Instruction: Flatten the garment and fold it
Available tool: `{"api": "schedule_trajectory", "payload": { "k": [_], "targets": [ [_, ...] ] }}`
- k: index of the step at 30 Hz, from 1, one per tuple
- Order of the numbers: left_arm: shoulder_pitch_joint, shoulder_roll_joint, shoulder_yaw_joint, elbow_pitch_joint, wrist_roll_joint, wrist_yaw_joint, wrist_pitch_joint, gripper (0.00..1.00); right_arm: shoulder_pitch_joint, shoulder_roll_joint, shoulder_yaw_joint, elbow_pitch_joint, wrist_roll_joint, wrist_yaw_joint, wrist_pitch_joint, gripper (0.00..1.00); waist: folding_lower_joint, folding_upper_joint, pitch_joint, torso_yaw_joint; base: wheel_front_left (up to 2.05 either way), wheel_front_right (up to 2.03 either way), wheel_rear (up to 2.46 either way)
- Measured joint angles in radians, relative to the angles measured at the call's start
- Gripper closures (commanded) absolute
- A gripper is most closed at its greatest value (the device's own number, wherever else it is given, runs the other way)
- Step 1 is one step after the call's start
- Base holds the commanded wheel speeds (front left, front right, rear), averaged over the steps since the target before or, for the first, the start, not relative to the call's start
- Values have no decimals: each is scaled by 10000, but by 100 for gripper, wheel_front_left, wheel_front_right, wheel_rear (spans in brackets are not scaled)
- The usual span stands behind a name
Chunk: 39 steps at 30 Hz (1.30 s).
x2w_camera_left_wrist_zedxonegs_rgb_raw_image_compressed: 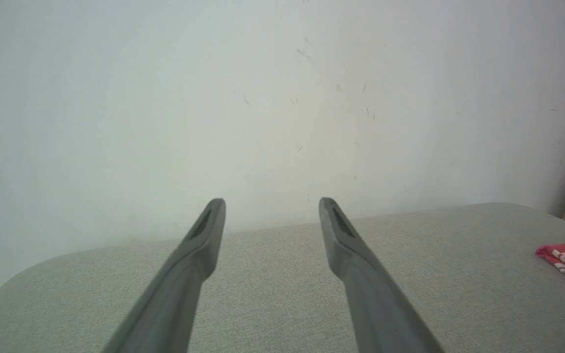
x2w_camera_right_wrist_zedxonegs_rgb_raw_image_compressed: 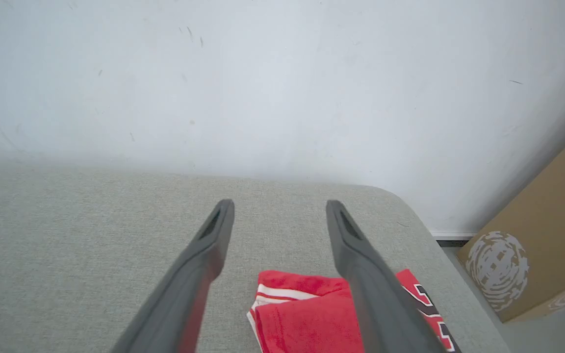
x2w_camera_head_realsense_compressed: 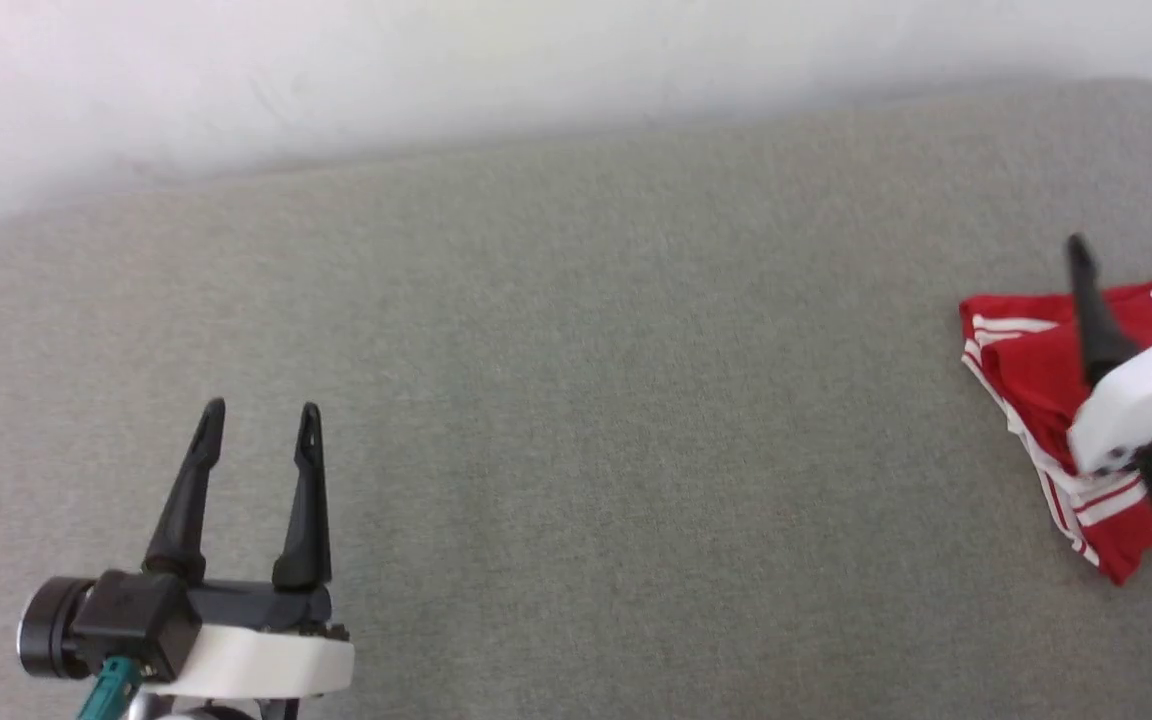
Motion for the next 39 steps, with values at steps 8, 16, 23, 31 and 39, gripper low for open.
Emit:
{"api": "schedule_trajectory", "payload": {
  "k": [8,16,23,31,39],
  "targets": [
    [373,-255,-23,-2,-2,-4,-6,0,1076,976,295,-688,226,0,-1147,0,1,-1,-804,402,0,0,0],
    [1207,-476,29,136,27,-2,-4,0,2441,1528,685,-408,-130,-2,-2408,0,1,0,-1640,680,0,0,0],
    [1637,-535,10,719,194,-2,-6,0,3244,1762,410,88,-813,-2,-3728,0,3,0,-1981,844,0,0,0],
    [1942,-748,-10,1141,150,-17,-6,0,3834,1762,230,775,-817,0,-4422,0,2,0,-2079,903,0,0,0],
    [1938,-817,8,1223,150,-113,-6,0,3838,1764,351,955,-899,0,-4523,0,3,0,-1995,911,0,0,0]
  ]
}}
